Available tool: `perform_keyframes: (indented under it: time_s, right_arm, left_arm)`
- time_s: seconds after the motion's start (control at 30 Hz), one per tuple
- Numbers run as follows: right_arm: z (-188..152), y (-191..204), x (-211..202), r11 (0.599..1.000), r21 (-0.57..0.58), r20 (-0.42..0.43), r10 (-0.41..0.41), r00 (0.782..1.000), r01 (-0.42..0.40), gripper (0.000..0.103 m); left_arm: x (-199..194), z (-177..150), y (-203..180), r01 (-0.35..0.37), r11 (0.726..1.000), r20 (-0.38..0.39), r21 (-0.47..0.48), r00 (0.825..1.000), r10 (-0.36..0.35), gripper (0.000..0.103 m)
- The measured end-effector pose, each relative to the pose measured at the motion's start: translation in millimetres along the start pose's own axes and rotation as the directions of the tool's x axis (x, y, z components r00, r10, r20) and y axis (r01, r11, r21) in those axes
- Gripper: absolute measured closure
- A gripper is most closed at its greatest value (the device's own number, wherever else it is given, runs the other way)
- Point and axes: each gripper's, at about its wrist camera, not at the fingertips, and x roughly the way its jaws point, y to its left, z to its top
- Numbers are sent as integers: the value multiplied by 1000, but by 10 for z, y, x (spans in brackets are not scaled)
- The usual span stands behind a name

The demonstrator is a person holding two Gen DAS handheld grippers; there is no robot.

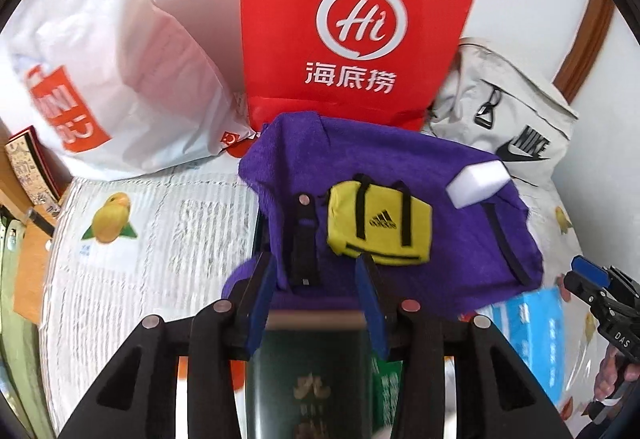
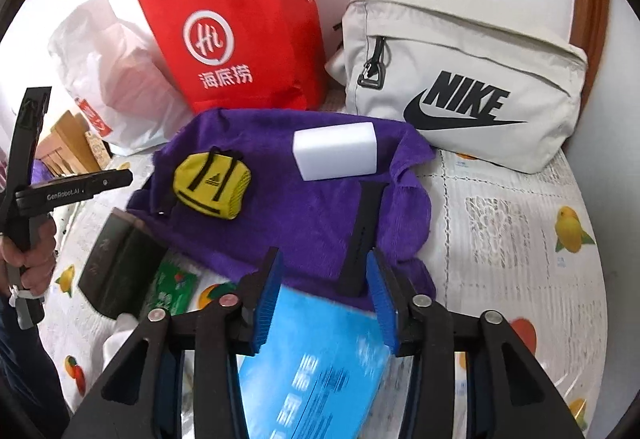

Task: Organize soft objects
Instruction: 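Open the right tool over the towel while the left tool releases the tin box, then grasp the white glove with teal cuff with the left tool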

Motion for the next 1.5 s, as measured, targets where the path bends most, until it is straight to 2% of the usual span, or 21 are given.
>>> perform_keyframes:
  time_s: [0.17, 0.3, 0.53, 0.7, 0.87, 1.0, 1.07, 1.1, 1.23, 1.33, 1.5]
  right_arm:
    - [-189, 62, -275, 1000, -5, 28, 10, 1000, -10, 57]
    - [-442, 113, -477, 1000, -30, 45, 3, 999, -2, 51]
    - [-792, 211, -739, 998, -61, 41, 16, 999, -13, 51]
    - [-931, 229, -878, 999, -41, 61, 17, 998, -14, 51]
    - [-1091, 225, -943, 1000, -8, 56, 24, 998, -24, 51]
    - [-1194, 223, -970, 1000, -7, 49, 6, 999, -6, 51]
    - [-1217, 213, -971, 1000, -2, 45, 1, 999, 0, 51]
    - [-1227, 209, -971, 1000, 0, 42, 1, 999, -1, 51]
    - [-1243, 191, -957, 1000, 18, 37, 9, 999, -9, 51]
    - [-1251, 203, -948, 999, 35, 37, 27, 999, -28, 51]
    - [-1274, 287, -938, 998, 27, 35, 48, 998, -49, 51]
  left_arm:
    - [-313, -271, -148, 12, 999, 20, 30, 1000, -13, 61]
    - [-511, -558, -352, 53, 996, 27, 72, 998, -55, 58]
    - [-684, -1011, -660, 77, 989, 4, 125, 997, -78, 53]
    - [-591, -1215, -794, 123, 984, -30, 129, 992, -120, 48]
    - [-355, -1370, -889, 111, 986, -77, 127, 992, -102, 45]
    - [-143, -1457, -908, 65, 991, -115, 115, 992, -52, 45]
    - [-101, -1481, -881, 61, 993, -119, 103, 992, -48, 45]
    - [-92, -1489, -858, 67, 993, -118, 95, 991, -56, 45]
    - [-120, -1512, -818, 74, 992, -111, 104, 992, -62, 75]
    - [-221, -1512, -761, 103, 990, -105, 91, 990, -93, 82]
    - [-502, -1515, -746, 94, 987, -61, 132, 994, -87, 83]
